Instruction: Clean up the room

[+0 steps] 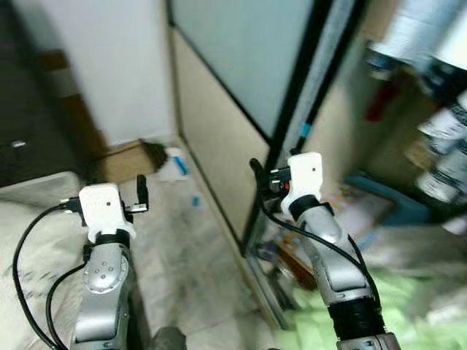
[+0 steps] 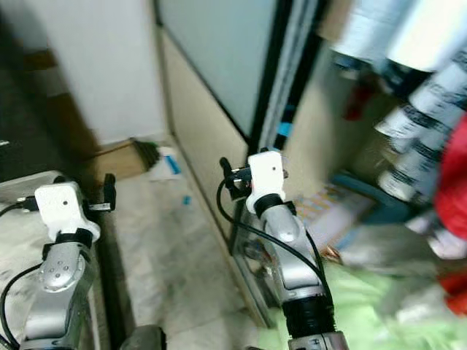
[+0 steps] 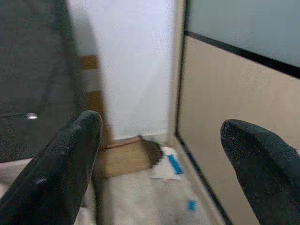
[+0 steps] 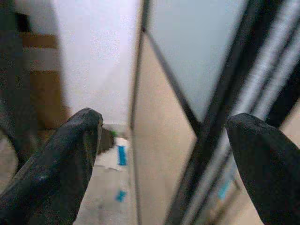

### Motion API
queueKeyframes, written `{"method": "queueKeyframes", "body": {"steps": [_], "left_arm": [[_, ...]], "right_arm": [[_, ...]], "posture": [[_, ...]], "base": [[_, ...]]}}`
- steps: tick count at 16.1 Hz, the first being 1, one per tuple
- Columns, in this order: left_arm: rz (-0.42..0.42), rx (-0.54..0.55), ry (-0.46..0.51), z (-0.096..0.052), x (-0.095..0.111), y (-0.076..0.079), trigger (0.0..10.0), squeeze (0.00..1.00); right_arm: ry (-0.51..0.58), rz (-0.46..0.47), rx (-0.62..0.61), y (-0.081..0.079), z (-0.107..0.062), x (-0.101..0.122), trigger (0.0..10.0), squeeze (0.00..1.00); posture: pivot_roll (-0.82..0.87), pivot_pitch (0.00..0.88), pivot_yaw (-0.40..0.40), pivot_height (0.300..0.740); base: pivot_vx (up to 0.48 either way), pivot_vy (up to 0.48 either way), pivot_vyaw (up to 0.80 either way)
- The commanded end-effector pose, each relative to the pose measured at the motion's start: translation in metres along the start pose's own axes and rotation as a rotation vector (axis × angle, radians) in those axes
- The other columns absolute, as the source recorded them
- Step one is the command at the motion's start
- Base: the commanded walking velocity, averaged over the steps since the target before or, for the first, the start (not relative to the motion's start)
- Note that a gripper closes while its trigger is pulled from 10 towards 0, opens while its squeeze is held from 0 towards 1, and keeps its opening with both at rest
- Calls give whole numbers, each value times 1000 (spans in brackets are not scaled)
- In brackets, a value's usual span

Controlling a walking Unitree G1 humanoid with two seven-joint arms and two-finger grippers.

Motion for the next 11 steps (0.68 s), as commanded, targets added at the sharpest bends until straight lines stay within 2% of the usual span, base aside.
{"method": "queueKeyframes", "body": {"steps": [1, 6, 9, 11], "left_arm": [[8, -10, 10, 0, 2, 5, 10000, 0], [45, -53, 13, 7, 6, 6, 10000, 0], [80, -96, -9, 15, 5, 4, 10000, 0], [116, -116, -23, 26, 5, 6, 10000, 0]], "right_arm": [[24, -14, -11, 6, -1, 5, 10000, 0], [44, 21, -48, 6, 9, 7, 10000, 0], [47, 48, -85, 1, 11, 6, 10000, 0], [31, 39, -105, 5, 18, 5, 10000, 0]], "posture": [[10, 0, -75, 740], [34, 0, -35, 740], [25, 0, 18, 740], [18, 0, 30, 740]], "base": [[0, 0, 800], [0, 0, 756], [0, 0, 0], [0, 0, 0]]}}
Point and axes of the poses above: a point about 5 cm out from each wrist's last joint towards the gripper, its own z axis pointing out of the wrist towards the gripper, its own x axis along the axis of the wrist's last joint, y = z × x, the point moved 2 cm from there along z, pointing out of the wrist towards the gripper, and after that the axes turned 13 degrees about -z, right-handed, at the moved point
